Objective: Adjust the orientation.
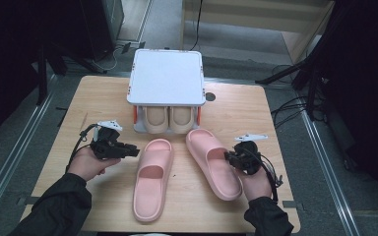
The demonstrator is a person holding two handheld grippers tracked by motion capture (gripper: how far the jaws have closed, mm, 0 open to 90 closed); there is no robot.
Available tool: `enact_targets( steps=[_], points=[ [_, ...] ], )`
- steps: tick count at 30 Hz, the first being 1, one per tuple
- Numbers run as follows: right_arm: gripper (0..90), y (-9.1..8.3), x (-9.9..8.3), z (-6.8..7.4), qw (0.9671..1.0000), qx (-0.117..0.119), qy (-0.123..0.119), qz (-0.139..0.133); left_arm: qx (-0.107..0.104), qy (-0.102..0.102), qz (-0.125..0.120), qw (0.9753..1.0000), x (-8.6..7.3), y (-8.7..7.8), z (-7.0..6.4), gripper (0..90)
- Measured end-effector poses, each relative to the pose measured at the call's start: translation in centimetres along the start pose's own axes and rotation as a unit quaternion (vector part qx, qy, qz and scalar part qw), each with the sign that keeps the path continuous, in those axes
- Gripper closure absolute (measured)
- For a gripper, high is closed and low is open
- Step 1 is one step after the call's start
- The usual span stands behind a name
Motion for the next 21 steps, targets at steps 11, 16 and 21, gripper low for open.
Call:
enact_targets(
  steps=[11,16,21],
  points=[
    [83.9,1.6,-1.0,2.1,0.9992,0.006,-0.025,0.030,0.003,0.014,0.007,0.9999,-0.3,0.5,0.0,72.4],
    [83.4,2.2,-1.3,2.7,0.9988,0.008,-0.032,0.037,0.001,0.014,0.017,0.9998,-0.6,1.3,0.0,72.3],
    [82.2,2.6,-1.4,3.4,0.9985,0.012,-0.036,0.039,0.001,0.012,0.021,0.9997,-0.8,1.4,0.2,72.0]
  ],
)
Point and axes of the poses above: each handheld gripper's, and its own axes: y roughly forward along the jaws, x roughly out of its top, z roughly to its left, the point moved 8 cm from there along y, roughly forward along the jaws, and after that the axes turned 13 degrees about x, right-handed, at the moved point
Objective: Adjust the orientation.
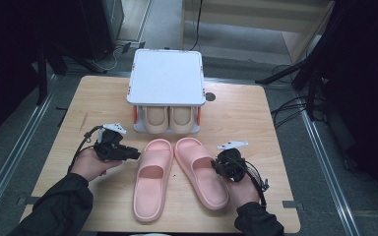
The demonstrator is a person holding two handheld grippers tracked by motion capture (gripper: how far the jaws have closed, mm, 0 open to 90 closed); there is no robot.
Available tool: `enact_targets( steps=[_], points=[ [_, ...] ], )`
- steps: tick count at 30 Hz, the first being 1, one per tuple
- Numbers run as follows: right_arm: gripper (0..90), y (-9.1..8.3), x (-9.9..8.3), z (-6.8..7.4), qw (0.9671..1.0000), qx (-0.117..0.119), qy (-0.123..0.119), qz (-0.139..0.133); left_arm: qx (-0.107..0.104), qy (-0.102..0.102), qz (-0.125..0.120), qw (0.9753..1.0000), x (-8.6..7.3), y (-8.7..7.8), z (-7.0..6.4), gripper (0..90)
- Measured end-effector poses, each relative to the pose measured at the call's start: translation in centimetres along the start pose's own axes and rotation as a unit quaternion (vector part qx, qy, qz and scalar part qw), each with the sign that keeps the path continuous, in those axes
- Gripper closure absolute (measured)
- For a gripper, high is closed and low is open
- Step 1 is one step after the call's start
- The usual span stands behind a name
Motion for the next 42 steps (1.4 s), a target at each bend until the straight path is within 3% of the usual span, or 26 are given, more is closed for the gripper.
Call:
enact_targets(
  steps=[12,14,17,21,24,27,31,39,42],
  points=[
    [76.5,0.4,-0.6,1.4,0.9999,0.016,0.001,0.001,-0.004,0.011,0.010,0.9999,-0.2,0.5,-0.7,70.7],
    [69.3,0.4,-0.6,1.5,0.9996,0.028,0.001,0.000,-0.001,0.012,0.009,0.9999,-0.3,0.3,-0.5,70.2],
    [67.6,-0.2,-0.5,1.7,0.9990,0.044,0.000,-0.010,0.001,0.005,0.002,1.0000,-0.4,-0.2,0.0,70.2],
    [79.6,-2.0,0.0,1.4,0.9980,0.050,-0.005,-0.038,0.008,-0.009,0.002,0.9999,-0.9,-0.5,0.8,70.4],
    [84.6,-2.5,0.3,0.1,0.9981,0.041,0.005,-0.045,0.008,-0.005,0.008,0.9999,-1.1,-0.2,0.7,70.7],
    [82.9,-1.6,0.2,-1.2,0.9989,0.030,0.018,-0.031,0.007,-0.001,0.027,0.9996,-1.6,0.5,0.8,70.9],
    [81.5,0.1,0.4,-2.1,0.9995,0.025,0.014,-0.013,0.005,0.004,0.036,0.9993,-1.9,0.8,0.6,71.0],
    [81.2,1.4,0.5,-1.3,0.9997,0.022,-0.007,0.007,0.002,0.019,0.043,0.9989,-2.0,1.1,-0.2,71.8],
    [81.6,1.4,0.4,-1.1,0.9996,0.026,-0.002,0.008,0.002,0.018,0.043,0.9989,-2.1,1.1,-0.3,72.3]
  ],
)
Point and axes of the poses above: each handheld gripper's, and its own axes: y roughly forward along the jaws, x roughly out of its top, z roughly to its left, the point moved 8 cm from there along y, roughly forward along the jaws, and after that the axes turned 13 degrees about x, right-handed, at the moved point
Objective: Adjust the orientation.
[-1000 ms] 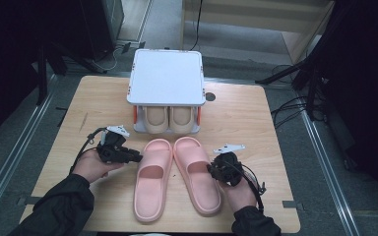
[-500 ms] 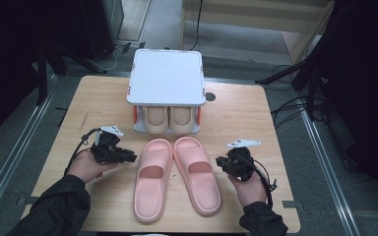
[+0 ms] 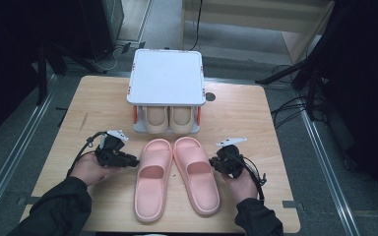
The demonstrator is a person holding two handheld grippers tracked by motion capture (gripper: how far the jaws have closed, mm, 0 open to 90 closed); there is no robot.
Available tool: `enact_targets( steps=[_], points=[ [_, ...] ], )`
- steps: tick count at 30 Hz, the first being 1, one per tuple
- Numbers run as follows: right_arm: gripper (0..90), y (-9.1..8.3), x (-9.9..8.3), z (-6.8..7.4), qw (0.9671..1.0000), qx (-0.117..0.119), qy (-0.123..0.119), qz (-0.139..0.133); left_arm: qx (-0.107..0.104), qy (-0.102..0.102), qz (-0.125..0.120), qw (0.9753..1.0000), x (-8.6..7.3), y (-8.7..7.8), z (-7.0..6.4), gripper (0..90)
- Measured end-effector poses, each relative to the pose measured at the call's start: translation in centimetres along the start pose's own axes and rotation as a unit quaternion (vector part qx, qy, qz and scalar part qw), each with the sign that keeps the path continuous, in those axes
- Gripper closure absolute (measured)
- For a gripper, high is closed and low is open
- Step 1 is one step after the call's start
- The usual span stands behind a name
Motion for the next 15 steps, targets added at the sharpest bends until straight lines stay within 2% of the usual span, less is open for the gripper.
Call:
enact_targets(
  steps=[4,15],
  points=[
    [81.9,0.1,0.0,0.2,1.0000,0.005,0.003,-0.001,-0.007,0.000,0.002,1.0000,0.0,0.1,-0.3,72.4],
    [82.9,0.4,-0.2,1.1,0.9998,0.016,0.005,-0.006,-0.015,0.022,0.009,0.9996,0.0,0.2,-1.3,72.0]
  ],
)
Point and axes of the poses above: each handheld gripper's, and its own axes: y roughly forward along the jaws, x roughly out of its top, z roughly to its left, the point moved 8 cm from there along y, roughly forward along the jaws, and after that the axes turned 13 degrees about x, right-handed, at the moved point
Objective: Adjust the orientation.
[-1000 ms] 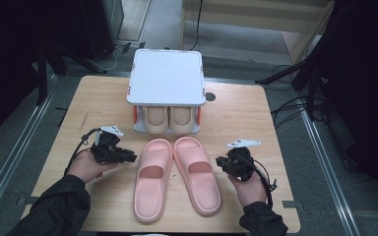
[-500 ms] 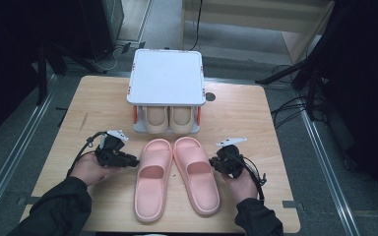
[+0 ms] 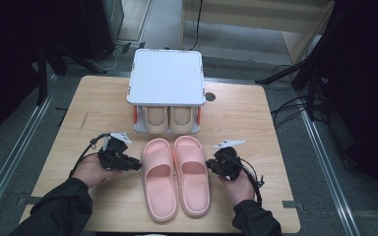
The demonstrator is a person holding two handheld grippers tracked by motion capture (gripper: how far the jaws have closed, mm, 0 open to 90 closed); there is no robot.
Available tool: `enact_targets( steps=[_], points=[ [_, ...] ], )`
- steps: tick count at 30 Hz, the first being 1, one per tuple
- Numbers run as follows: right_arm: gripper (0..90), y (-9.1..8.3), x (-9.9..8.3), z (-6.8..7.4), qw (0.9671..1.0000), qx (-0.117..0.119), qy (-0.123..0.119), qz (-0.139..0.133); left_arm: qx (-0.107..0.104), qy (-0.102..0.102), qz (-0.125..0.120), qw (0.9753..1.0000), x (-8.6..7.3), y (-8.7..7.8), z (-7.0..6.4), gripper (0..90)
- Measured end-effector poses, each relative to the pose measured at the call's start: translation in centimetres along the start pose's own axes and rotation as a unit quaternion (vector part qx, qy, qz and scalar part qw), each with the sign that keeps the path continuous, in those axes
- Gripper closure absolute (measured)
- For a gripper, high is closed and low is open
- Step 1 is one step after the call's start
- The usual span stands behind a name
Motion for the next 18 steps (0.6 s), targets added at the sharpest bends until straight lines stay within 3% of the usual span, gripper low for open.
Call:
enact_targets(
  steps=[4,8,13,18],
  points=[
    [80.7,0.1,0.0,-0.2,1.0000,-0.004,-0.003,-0.002,0.002,-0.009,-0.005,0.9999,0.1,-0.1,0.2,69.6],
    [79.8,-0.7,0.4,-0.2,0.9997,0.000,0.000,-0.025,0.001,-0.030,-0.037,0.9989,0.8,-1.1,0.8,69.3],
    [75.0,-2.6,1.1,1.1,0.9972,0.019,-0.013,-0.071,0.003,-0.047,-0.059,0.9972,1.2,-2.2,1.4,68.4],
    [69.2,-3.7,1.3,2.9,0.9942,0.043,-0.023,-0.096,0.005,-0.048,-0.069,0.9964,1.6,-2.7,1.5,66.2]
  ],
)
Point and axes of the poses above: each handheld gripper's, and its own axes: y roughly forward along the jaws, x roughly out of its top, z roughly to its left, the point moved 8 cm from there along y, roughly forward along the jaws, and after that the axes turned 13 degrees about x, right-handed, at the moved point
